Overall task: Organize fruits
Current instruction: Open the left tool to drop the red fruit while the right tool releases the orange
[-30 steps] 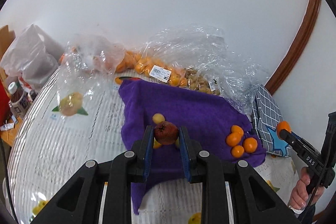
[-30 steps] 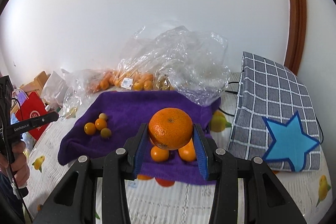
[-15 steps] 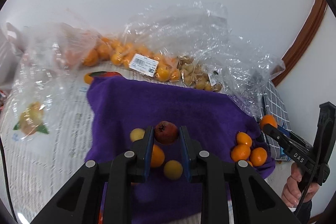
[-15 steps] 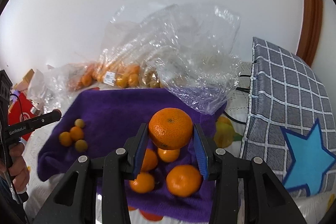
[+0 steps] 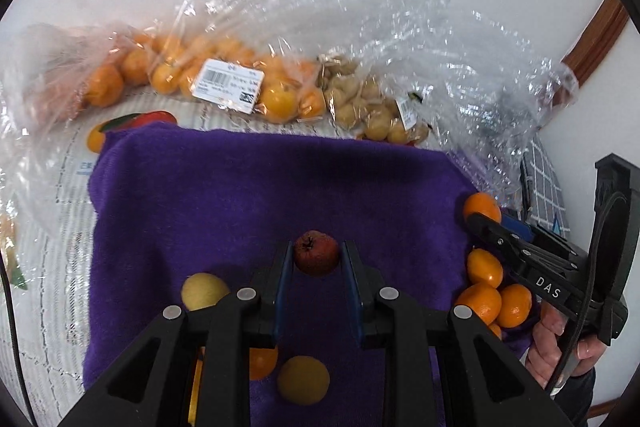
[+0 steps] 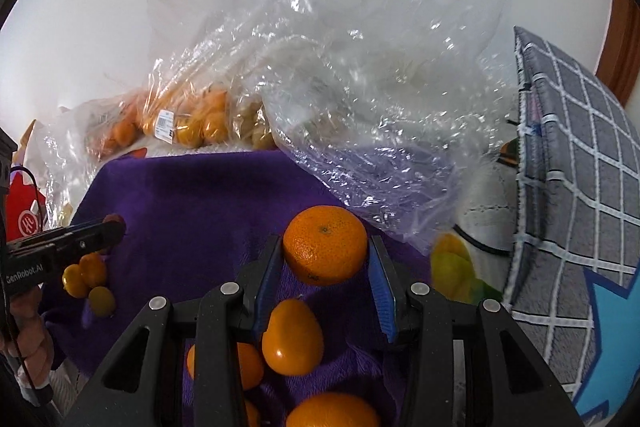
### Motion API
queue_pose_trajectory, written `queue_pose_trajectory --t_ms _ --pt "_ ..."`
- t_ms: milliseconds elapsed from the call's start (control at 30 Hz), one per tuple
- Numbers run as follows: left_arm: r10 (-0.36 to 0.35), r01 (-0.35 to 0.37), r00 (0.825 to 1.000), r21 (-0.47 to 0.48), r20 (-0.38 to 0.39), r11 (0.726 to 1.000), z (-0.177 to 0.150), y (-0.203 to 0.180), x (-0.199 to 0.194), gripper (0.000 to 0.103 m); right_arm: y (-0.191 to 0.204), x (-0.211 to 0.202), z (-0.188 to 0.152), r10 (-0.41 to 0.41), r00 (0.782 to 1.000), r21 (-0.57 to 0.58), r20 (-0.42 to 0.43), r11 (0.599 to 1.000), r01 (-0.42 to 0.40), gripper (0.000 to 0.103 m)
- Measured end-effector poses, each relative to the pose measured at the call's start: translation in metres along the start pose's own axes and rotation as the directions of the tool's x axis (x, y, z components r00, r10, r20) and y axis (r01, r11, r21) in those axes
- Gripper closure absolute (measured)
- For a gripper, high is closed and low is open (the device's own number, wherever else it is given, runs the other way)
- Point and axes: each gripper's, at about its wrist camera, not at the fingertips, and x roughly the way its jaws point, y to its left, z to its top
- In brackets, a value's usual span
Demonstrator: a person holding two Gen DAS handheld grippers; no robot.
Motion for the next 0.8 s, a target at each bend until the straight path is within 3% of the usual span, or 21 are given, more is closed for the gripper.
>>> queue_pose_trajectory --t_ms 433,567,633,800 --pt "0.009 -0.009 0.998 0.005 -0.065 1.000 -0.004 -0.004 0.013 0.079 0.012 0.021 -0.001 -0.036 0.997 -0.047 -0.071 0.998 0.032 0.058" --pt "0.035 -0.035 0.999 0.007 -0.042 0.999 -0.003 -0.005 0.003 0.063 0.014 0.014 -0.001 -0.028 0.998 -0.042 -0.060 0.999 0.026 0.050" --pt "0.052 -0.051 0.998 0.015 -0.029 0.999 -0.004 -0.006 -0.005 0.061 0.015 0.004 0.000 -0.029 0.999 -0.043 -0.036 0.999 0.028 0.041" --pt "0.082 -0.082 0.997 0.021 -0.010 0.996 -0.013 -0.011 -0.030 0.058 0.022 -0.030 -0.004 -0.038 0.999 -0.045 0.018 0.998 0.038 0.038"
